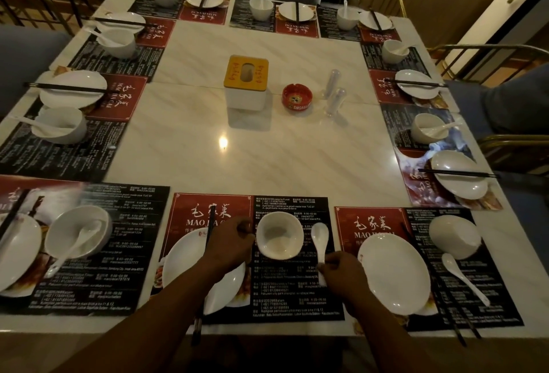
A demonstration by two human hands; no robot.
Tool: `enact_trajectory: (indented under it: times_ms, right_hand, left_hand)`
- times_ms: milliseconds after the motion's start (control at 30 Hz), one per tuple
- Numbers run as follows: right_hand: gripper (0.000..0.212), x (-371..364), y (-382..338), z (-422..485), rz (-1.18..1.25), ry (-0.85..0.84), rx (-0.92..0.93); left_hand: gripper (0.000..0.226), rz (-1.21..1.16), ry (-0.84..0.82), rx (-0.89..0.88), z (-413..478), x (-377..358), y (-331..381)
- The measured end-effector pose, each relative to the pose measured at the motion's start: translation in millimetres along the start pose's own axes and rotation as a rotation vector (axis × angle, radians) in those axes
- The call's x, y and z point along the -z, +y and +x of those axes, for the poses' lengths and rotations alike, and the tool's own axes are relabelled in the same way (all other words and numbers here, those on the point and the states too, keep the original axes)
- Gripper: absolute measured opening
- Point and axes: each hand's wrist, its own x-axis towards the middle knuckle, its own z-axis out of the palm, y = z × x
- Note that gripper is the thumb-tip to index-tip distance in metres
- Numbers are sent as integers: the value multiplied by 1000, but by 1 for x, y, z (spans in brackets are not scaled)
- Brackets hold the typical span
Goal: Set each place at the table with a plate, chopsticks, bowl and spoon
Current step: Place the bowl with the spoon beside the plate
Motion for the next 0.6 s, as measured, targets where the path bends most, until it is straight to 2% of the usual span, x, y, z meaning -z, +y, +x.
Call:
enact_trajectory:
  times_ms: [100,167,300,400,500,600]
  right_hand:
    - [14,12,-17,-6,248,52,6]
    - [16,11,-33,-15,344,-21,43]
    - [19,-9,-52,-30,214,-143,112]
    - [17,-28,-51,-33,143,-127,112]
    - [15,-36,-49,-33,119,-101,92]
    - [11,-37,-51,-34,121,-74,85]
  left_hand:
    - [36,10,6,-3,1,0,1]
    - [35,13,7,-8,1,-1,2]
    - [34,-5,1,-8,1,-1,3]
    - [35,4,-7,-5,1,0,3]
    - [26,23,13,-17,3,3,1]
    - [31,15,12,-24,2,5,1]
